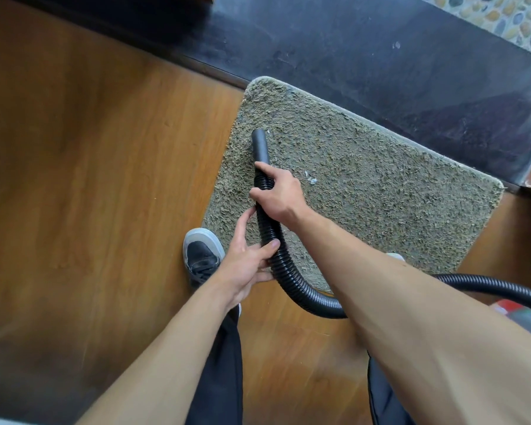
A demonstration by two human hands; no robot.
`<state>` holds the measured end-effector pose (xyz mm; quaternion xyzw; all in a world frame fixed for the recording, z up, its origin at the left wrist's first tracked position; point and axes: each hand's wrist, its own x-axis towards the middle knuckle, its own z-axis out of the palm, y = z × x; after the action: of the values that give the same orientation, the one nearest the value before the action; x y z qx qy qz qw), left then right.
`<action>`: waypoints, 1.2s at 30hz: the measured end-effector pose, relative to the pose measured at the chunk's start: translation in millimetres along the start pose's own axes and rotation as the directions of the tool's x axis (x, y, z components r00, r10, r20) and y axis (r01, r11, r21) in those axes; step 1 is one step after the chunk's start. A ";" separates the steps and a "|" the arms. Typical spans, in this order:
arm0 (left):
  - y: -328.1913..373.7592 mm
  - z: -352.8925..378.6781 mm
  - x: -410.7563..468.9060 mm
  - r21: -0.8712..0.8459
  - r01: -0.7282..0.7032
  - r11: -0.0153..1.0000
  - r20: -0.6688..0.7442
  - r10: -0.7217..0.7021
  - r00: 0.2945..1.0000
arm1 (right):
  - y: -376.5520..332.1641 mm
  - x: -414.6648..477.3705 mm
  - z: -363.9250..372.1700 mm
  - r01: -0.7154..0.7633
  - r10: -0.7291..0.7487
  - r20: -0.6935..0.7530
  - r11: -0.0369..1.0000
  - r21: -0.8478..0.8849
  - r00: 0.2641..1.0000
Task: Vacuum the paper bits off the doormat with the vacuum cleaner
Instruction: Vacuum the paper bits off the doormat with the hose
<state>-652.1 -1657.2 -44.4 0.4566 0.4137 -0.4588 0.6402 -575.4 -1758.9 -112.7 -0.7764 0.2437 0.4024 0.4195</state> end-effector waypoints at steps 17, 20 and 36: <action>-8.9 -16.2 -12.1 -0.020 0.043 0.999 0.051 -0.042 0.998 | 2.7 -3.9 11.6 0.003 0.004 0.101 0.998 -0.067 0.995; -16.6 -20.5 -16.3 -0.038 0.053 0.998 0.046 -0.051 0.998 | 6.6 -9.0 19.9 0.004 0.007 0.121 0.996 -0.085 0.993; -5.8 10.3 7.1 0.104 0.052 0.993 0.106 -0.064 0.992 | 33.8 -6.5 -21.4 -0.048 0.055 -0.070 0.995 0.089 0.996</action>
<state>-654.8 -1669.5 -49.8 0.4504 0.3674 -0.5219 0.6243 -594.2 -1794.7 -115.8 -0.7648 0.2959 0.3738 0.4334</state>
